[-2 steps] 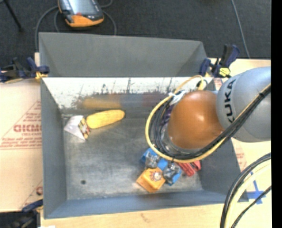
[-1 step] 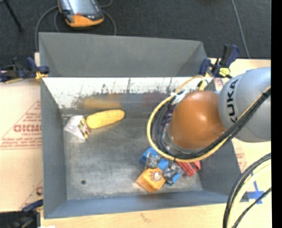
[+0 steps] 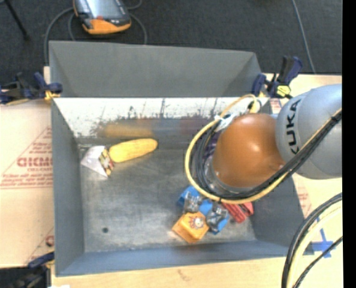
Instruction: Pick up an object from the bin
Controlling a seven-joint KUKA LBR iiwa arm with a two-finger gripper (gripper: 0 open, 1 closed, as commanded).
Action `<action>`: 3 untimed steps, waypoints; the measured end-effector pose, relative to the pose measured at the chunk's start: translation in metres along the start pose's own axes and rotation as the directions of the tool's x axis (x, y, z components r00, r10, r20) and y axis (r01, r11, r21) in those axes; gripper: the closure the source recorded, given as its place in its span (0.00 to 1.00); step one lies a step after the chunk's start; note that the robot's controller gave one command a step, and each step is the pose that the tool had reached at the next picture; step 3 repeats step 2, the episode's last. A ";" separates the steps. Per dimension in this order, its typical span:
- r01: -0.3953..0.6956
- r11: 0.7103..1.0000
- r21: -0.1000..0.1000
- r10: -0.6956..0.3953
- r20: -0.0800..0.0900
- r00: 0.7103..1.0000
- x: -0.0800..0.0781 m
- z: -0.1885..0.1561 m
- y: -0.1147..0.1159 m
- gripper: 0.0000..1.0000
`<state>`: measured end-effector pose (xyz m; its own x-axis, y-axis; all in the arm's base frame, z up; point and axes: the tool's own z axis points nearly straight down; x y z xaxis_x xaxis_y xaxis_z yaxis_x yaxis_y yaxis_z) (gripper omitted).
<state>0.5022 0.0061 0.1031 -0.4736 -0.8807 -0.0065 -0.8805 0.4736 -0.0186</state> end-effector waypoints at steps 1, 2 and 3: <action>0.011 1.000 -0.007 -0.011 0.000 1.000 0.001 0.001 -0.006 1.00; 0.459 0.888 -0.015 -0.459 0.004 0.888 0.033 -0.151 0.000 1.00; 0.459 0.888 -0.015 -0.459 0.004 0.888 0.033 -0.151 0.000 1.00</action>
Offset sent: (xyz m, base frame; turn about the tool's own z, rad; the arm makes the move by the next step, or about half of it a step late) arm -0.0196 -0.0280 0.1497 -0.4805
